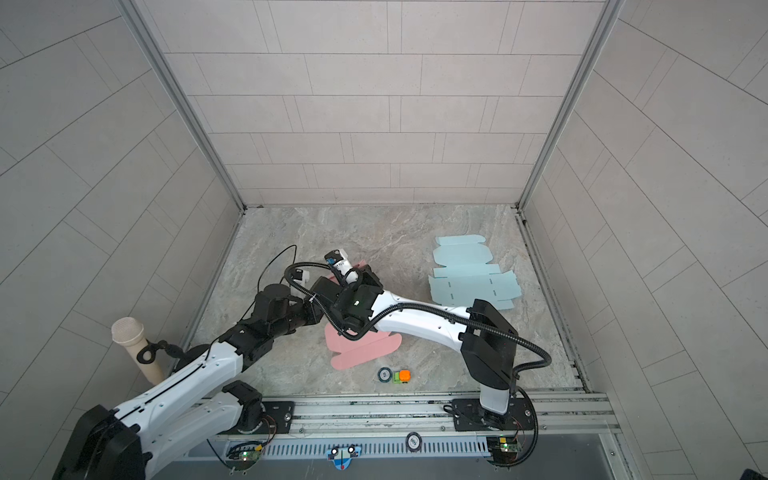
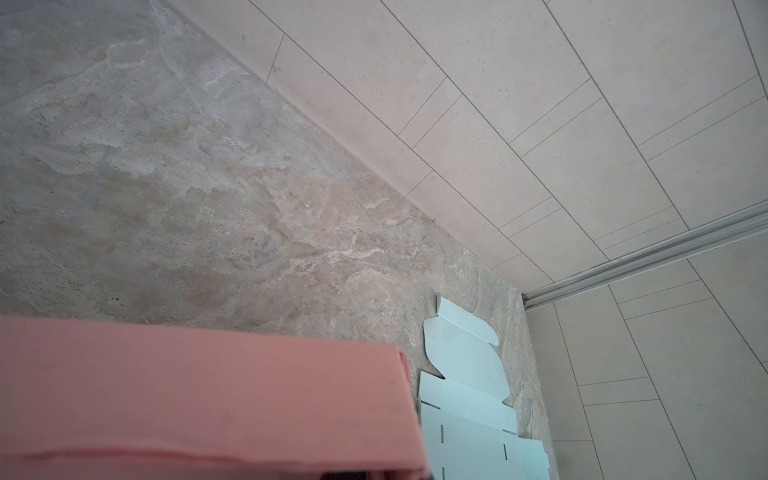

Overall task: Fold the paper box
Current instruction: 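Press the pink box's far wall down with the right gripper beside the left gripper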

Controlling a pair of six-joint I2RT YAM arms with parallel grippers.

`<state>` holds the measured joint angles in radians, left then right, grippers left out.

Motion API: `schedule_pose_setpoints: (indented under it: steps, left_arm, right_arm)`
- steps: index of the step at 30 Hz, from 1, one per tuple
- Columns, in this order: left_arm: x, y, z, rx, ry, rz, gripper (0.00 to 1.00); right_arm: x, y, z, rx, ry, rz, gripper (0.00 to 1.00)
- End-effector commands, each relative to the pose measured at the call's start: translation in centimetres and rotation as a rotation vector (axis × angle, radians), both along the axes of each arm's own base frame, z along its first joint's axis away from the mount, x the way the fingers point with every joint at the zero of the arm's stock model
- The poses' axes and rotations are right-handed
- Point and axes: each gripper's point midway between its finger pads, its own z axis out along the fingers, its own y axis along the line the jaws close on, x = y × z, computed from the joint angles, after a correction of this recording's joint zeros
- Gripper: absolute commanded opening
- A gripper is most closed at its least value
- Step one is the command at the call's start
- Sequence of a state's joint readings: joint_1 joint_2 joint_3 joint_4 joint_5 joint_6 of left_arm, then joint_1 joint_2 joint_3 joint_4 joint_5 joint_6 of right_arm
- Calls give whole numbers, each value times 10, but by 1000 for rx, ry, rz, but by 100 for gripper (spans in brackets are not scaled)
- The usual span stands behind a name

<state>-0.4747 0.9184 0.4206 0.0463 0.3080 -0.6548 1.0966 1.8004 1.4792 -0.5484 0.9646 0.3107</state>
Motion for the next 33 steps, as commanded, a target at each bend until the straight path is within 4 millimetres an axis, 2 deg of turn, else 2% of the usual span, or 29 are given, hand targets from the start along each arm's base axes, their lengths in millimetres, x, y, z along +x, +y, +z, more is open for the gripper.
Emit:
schedule_pose_setpoints:
  steps: [1, 3, 7, 16, 19, 21, 27, 30, 33]
  left_arm:
    - [-6, -22, 43, -75, -118, -90, 0]
    - [-8, -24, 46, -76, -124, -93, 0]
    - [-9, -25, 48, -78, -129, -95, 0]
    - [-11, -27, 49, -86, -133, -100, 0]
    - [-12, -26, 49, -88, -136, -95, 0]
    - [-12, -25, 50, -87, -137, -92, 0]
    - [-11, -23, 51, -78, -141, -85, 0]
    - [-11, -24, 51, -84, -141, -86, 0]
    - [-11, -24, 51, -82, -140, -85, 0]
  right_arm:
    - [4, -3, -8, -47, -1, -23, 14]
    - [6, -4, -8, -52, -4, -29, 18]
    - [8, -2, -10, -58, -5, -34, 19]
    - [10, -7, -9, -73, -26, -55, 4]
    - [10, -7, -7, -69, -34, -57, 2]
    - [10, -7, -5, -58, -35, -55, 3]
    - [8, -11, 5, -13, -50, -59, 18]
    - [10, -12, 4, -2, -48, -60, 18]
    - [11, -12, 2, -8, -44, -64, 13]
